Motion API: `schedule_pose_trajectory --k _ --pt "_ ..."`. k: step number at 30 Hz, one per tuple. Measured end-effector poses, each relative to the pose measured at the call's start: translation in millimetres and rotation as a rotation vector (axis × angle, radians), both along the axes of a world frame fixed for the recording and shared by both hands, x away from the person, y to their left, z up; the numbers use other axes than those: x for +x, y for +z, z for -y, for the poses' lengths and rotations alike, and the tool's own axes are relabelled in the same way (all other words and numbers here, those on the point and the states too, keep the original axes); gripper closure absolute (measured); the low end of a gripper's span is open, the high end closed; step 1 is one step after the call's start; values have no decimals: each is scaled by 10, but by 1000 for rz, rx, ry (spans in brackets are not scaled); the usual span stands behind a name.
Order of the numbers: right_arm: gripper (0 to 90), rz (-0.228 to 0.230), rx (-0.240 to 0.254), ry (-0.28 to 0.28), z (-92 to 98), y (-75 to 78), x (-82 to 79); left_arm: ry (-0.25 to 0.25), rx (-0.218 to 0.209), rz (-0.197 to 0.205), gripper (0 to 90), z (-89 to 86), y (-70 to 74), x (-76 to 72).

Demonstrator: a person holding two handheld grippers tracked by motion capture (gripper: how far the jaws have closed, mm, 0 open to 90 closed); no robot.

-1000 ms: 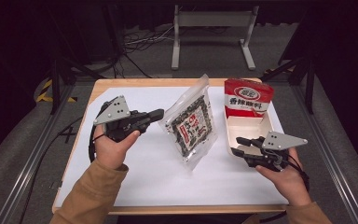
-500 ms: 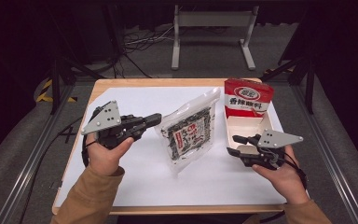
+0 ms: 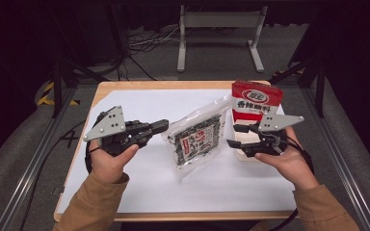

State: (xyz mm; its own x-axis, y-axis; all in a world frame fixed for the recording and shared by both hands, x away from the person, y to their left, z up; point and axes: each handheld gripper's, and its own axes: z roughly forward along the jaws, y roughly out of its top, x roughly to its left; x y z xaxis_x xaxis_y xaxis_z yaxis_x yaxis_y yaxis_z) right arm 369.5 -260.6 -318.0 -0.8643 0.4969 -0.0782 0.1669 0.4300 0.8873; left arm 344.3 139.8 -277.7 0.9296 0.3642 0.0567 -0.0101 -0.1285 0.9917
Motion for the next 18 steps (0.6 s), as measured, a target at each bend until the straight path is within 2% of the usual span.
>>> schedule_pose_trajectory --k 5,13,18 --pt "399 -5 -25 33 -85 54 80 -9 1 0 900 10 2 -17" --pt "372 -28 -27 79 -153 99 200 -25 -2 -8 900 23 4 -27" --pt "354 -15 -34 104 -210 124 217 -31 -2 -7 900 28 4 -31"
